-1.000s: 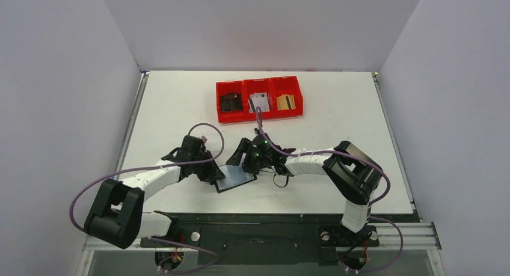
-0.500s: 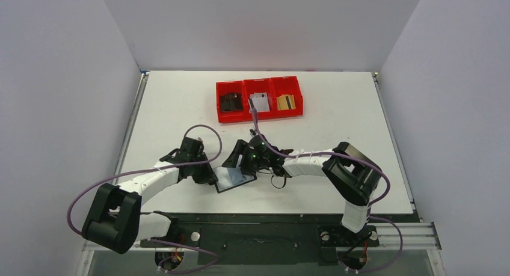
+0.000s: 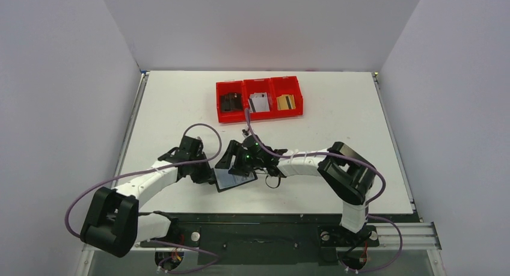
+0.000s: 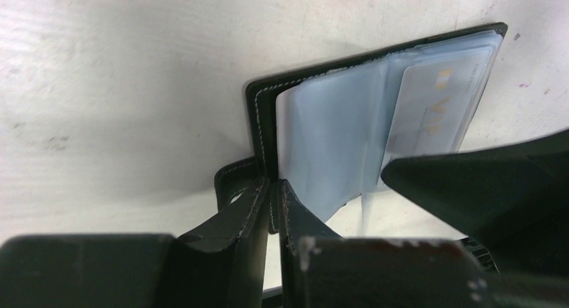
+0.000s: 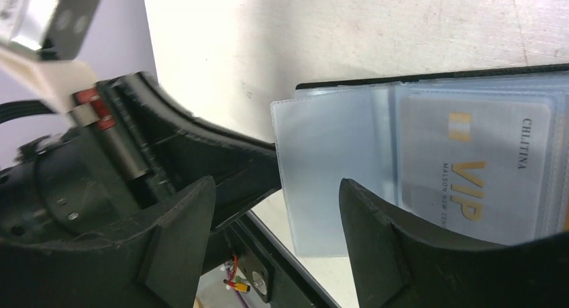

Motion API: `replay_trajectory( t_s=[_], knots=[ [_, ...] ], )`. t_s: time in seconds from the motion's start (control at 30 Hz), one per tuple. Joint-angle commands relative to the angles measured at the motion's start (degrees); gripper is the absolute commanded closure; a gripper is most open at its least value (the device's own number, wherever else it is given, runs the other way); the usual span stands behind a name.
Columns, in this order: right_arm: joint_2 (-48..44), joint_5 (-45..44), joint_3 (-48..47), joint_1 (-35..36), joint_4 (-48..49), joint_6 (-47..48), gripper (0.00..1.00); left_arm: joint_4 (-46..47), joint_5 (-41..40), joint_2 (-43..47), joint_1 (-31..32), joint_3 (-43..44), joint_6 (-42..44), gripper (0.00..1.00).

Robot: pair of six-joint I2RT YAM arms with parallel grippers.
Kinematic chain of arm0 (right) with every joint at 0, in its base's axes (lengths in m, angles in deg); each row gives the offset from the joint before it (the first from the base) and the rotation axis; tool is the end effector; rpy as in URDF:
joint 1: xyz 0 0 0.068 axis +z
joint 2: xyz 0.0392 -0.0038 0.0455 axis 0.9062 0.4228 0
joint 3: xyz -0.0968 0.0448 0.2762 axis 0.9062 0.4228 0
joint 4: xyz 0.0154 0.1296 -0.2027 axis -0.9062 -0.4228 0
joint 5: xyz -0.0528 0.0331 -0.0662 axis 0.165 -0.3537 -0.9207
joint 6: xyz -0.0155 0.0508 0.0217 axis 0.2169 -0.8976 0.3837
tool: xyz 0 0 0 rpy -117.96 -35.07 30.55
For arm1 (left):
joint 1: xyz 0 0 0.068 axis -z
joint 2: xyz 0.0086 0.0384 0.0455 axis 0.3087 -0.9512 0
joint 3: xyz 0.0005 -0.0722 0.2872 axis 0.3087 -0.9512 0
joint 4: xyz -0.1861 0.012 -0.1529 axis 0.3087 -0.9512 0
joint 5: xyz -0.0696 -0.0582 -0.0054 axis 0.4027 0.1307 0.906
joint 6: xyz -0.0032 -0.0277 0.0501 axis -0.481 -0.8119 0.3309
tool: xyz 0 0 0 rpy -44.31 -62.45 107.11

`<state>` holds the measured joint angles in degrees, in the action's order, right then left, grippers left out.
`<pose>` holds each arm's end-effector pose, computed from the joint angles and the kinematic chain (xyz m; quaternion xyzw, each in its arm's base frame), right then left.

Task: Take the credit cards out of the card holder
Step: Remove the credit card from the card holder.

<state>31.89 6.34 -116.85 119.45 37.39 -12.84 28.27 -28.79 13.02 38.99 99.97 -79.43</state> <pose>0.2123 0.3175 0.1986 0.0417 0.8778 0.4658 0.1038 0.1776 -0.0756 0.1863 -0.1674 0.9560 -0.1905 0.1472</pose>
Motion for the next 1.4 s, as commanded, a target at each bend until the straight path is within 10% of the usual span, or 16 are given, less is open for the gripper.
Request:
replay_trajectory(
  t_s=[0.0,0.5,1.37],
  knots=[
    [1.6,0.0,-2.4,0.5,1.7,-0.2,0.37,-7.4,-3.1,5.5,0.1,3.5,1.9,0.91],
    [5.9,-1.9,-4.2,1.3,-0.1,0.1,0.36,-14.5,-2.7,13.7,0.2,7.2,1.3,0.91],
    [-14.2,-16.4,5.9,-2.8,-15.5,6.3,0.43,-1.6,1.9,-3.6,8.2,12.6,-1.6,0.91]
  ],
)
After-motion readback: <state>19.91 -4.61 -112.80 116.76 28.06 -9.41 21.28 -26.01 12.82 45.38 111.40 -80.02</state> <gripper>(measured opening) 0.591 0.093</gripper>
